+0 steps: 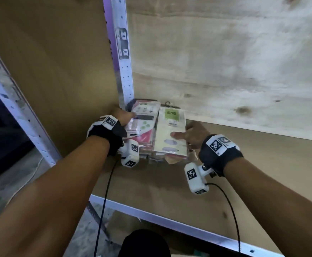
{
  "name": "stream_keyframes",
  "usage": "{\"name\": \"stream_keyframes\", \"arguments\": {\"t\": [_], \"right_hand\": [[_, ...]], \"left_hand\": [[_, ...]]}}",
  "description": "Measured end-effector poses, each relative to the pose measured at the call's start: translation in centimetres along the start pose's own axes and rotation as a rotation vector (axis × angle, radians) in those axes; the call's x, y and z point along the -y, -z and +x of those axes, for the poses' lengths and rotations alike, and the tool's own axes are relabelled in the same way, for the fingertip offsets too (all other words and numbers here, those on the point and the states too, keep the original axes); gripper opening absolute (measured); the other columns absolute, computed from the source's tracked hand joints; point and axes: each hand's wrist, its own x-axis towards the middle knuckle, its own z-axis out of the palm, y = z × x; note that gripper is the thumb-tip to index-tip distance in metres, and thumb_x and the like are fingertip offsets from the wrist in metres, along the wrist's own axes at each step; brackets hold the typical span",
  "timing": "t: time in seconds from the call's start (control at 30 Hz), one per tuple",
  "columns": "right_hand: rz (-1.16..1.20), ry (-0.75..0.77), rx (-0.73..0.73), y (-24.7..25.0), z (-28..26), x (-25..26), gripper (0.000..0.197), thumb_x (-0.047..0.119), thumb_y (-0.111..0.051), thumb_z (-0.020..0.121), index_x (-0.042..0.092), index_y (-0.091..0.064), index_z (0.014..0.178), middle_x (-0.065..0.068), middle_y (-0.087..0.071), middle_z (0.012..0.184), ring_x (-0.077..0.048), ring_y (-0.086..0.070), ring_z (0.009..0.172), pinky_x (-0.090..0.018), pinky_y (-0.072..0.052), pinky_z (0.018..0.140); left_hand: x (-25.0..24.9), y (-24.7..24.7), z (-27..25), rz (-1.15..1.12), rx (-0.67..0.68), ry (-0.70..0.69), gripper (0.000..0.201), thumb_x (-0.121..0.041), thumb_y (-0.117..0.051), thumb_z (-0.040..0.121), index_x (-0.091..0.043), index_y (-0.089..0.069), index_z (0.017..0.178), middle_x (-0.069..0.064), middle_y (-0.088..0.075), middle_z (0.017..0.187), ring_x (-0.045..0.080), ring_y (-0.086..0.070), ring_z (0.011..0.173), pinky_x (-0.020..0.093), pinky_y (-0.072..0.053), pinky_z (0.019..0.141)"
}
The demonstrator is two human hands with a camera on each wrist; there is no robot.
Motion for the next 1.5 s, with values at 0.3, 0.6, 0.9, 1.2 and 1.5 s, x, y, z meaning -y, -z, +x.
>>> {"name": "stream_keyframes", "arguments": {"t": [0.3, 0.6, 0.9, 1.2, 1.5], "right_hand": [[-0.121, -0.053, -0.048, 1.1, -2.8, 0.9, 0.017, 0.015, -0.077, 0.084, 0.003, -0.065, 0.079, -0.003, -0.058, 0.055, -0.005, -0.047, 0.028, -0.012, -0.03, 0.03], [0.222, -0.038, -0.137, 5.3, -11.5, -2.6, 0.024, 0.001, -0.072, 0.084, -0.001, -0.066, 0.107, -0.022, -0.068, 0.1, -0.028, -0.063, 0.071, -0.034, -0.054, 0.062], [0.079, 0.07, -0.253, 12.1, -21.3, -5.4, 0.033, 0.008, -0.075, 0.083, 0.001, -0.069, 0.114, -0.022, -0.071, 0.108, -0.039, -0.069, 0.099, -0.052, -0.055, 0.091], [-0.382, 0.316, -0.215, 15.6, -26.2, -5.8, 0.024, 0.017, -0.075, 0.08, 0.033, -0.07, 0.096, 0.003, -0.069, 0.09, -0.016, -0.064, 0.086, -0.03, -0.05, 0.082], [-0.458, 0.224, -0.133, 17.8, -24.3, -10.7, 0.051, 0.02, -0.077, 0.077, 0.033, -0.063, 0.125, -0.003, -0.055, 0.12, -0.016, -0.054, 0.105, -0.025, -0.04, 0.083]], "left_hand": [[-0.9, 0.7, -3.8, 0.038, 0.107, -0.185, 0.066, -0.054, -0.057, 0.092, -0.008, -0.053, 0.138, 0.013, -0.046, 0.15, 0.031, -0.051, 0.131, 0.039, -0.041, 0.11], [-4.3, 0.3, -14.5, 0.117, 0.014, -0.449, 0.024, -0.026, -0.063, 0.09, -0.015, -0.073, 0.108, 0.004, -0.068, 0.123, 0.025, -0.06, 0.118, 0.036, -0.043, 0.106], [-8.0, -7.2, -26.7, -0.467, 0.574, -0.105, 0.053, -0.035, -0.059, 0.097, -0.007, -0.046, 0.139, 0.015, -0.055, 0.134, 0.03, -0.069, 0.102, 0.035, -0.058, 0.086], [-11.0, -10.3, -30.6, -0.737, 0.782, 0.11, 0.091, -0.064, -0.074, 0.072, -0.004, -0.042, 0.131, 0.033, -0.05, 0.129, 0.047, -0.065, 0.104, 0.053, -0.058, 0.084], [-11.7, -14.6, -28.7, -0.649, 0.654, 0.113, 0.008, -0.002, -0.051, 0.099, 0.001, -0.057, 0.094, 0.025, -0.056, 0.135, 0.032, -0.057, 0.125, 0.027, -0.055, 0.082]]}}
